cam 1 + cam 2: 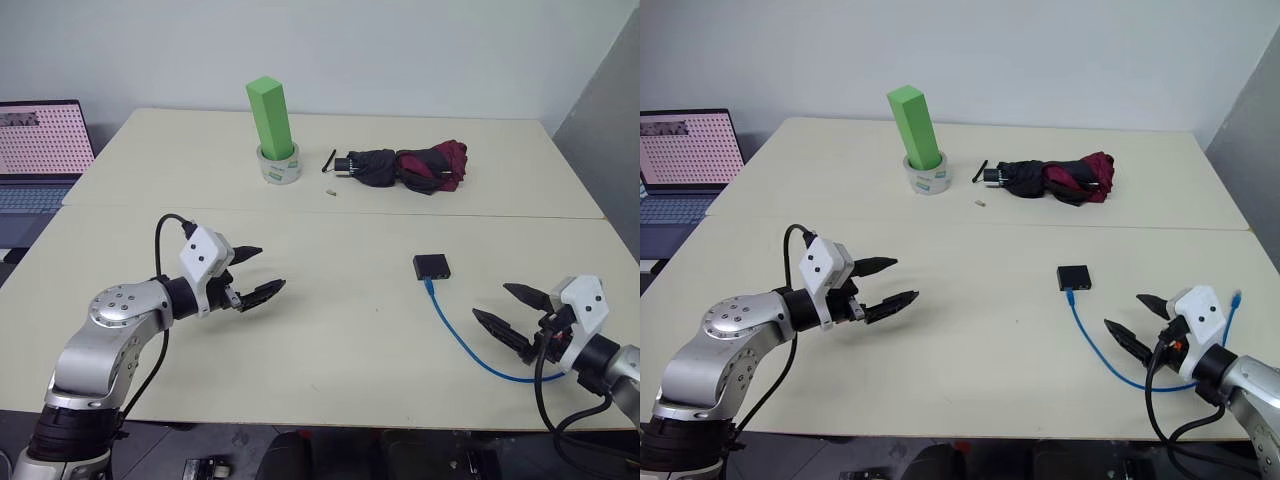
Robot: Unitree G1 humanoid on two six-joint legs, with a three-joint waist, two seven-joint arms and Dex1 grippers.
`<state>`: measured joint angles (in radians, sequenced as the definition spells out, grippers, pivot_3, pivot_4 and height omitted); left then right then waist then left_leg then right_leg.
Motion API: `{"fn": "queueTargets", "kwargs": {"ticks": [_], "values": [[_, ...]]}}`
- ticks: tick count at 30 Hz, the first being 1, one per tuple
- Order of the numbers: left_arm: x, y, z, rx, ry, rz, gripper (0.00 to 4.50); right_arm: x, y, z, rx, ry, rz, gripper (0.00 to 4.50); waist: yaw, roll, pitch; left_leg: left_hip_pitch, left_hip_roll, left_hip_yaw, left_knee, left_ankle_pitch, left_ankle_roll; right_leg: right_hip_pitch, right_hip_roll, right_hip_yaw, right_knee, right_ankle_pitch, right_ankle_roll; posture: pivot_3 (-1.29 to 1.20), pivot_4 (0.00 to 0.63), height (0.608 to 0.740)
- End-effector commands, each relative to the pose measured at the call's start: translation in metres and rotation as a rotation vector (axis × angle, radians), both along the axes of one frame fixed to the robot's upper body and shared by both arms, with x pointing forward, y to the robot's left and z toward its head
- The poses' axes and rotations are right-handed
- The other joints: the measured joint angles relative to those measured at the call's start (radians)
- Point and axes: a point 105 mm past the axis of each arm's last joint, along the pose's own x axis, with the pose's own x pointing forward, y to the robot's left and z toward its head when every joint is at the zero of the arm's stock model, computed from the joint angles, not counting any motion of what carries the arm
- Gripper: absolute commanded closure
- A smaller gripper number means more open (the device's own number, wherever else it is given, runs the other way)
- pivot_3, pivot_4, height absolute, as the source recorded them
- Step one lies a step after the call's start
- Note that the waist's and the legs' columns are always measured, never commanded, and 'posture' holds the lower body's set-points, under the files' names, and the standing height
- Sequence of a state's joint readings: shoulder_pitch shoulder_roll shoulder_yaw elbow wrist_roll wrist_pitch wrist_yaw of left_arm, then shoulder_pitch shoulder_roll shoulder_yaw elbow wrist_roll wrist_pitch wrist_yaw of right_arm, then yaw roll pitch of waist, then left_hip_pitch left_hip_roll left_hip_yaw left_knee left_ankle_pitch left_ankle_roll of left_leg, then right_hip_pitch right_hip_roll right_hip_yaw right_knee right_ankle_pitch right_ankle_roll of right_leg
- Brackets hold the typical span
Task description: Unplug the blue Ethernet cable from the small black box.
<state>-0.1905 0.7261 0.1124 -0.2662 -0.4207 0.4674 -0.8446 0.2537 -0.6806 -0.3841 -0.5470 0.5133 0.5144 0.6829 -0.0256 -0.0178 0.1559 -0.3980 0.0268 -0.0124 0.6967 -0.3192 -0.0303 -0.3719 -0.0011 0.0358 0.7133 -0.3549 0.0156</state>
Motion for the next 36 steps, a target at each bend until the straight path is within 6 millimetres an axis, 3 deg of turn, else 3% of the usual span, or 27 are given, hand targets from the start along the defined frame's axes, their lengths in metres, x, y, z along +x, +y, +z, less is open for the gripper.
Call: {"fn": "queueTargets", "kwargs": {"ticks": [1, 13, 24, 30, 36], "values": [[-0.001, -0.004, 0.01, -0.005, -0.048, -0.031, 0.33, -0.001, -0.001, 0.014, -0.02, -0.058, 0.002, 0.46, 0.0, 0.0, 0.0, 0.0, 0.0, 0.0, 0.0, 0.0, 0.0, 0.0, 0.0, 0.0, 0.0, 0.0, 0.0, 0.0, 0.15, 0.74], [-0.006, -0.006, 0.005, 0.013, -0.027, -0.056, 0.33, 0.0, 0.004, 0.01, -0.028, -0.043, 0.018, 0.46, 0.0, 0.0, 0.0, 0.0, 0.0, 0.0, 0.0, 0.0, 0.0, 0.0, 0.0, 0.0, 0.0, 0.0, 0.0, 0.0, 0.15, 0.74], [-0.036, -0.037, 0.0, 0.012, 0.103, -0.343, 0.33, -0.006, 0.043, -0.005, 0.036, 0.009, 0.055, 0.46, -0.001, 0.0, 0.0, 0.0, 0.0, 0.0, 0.0, 0.0, 0.0, 0.0, 0.0, 0.0, 0.0, 0.0, 0.0, 0.0, 0.15, 0.74], [-0.045, -0.053, 0.003, 0.036, 0.122, -0.477, 0.33, 0.01, 0.07, -0.036, 0.057, 0.02, -0.029, 0.46, -0.001, 0.001, 0.0, 0.0, 0.0, 0.0, 0.0, 0.001, -0.003, 0.0, 0.001, 0.001, 0.0, 0.0, 0.0, 0.0, 0.15, 0.74], [-0.042, -0.056, 0.001, 0.057, 0.114, -0.494, 0.33, 0.037, 0.076, -0.053, 0.066, -0.027, -0.202, 0.46, -0.002, 0.0, 0.0, 0.0, 0.0, 0.0, 0.0, 0.001, -0.003, -0.001, 0.001, 0.002, 0.0, 0.0, 0.0, 0.0, 0.15, 0.74]]}}
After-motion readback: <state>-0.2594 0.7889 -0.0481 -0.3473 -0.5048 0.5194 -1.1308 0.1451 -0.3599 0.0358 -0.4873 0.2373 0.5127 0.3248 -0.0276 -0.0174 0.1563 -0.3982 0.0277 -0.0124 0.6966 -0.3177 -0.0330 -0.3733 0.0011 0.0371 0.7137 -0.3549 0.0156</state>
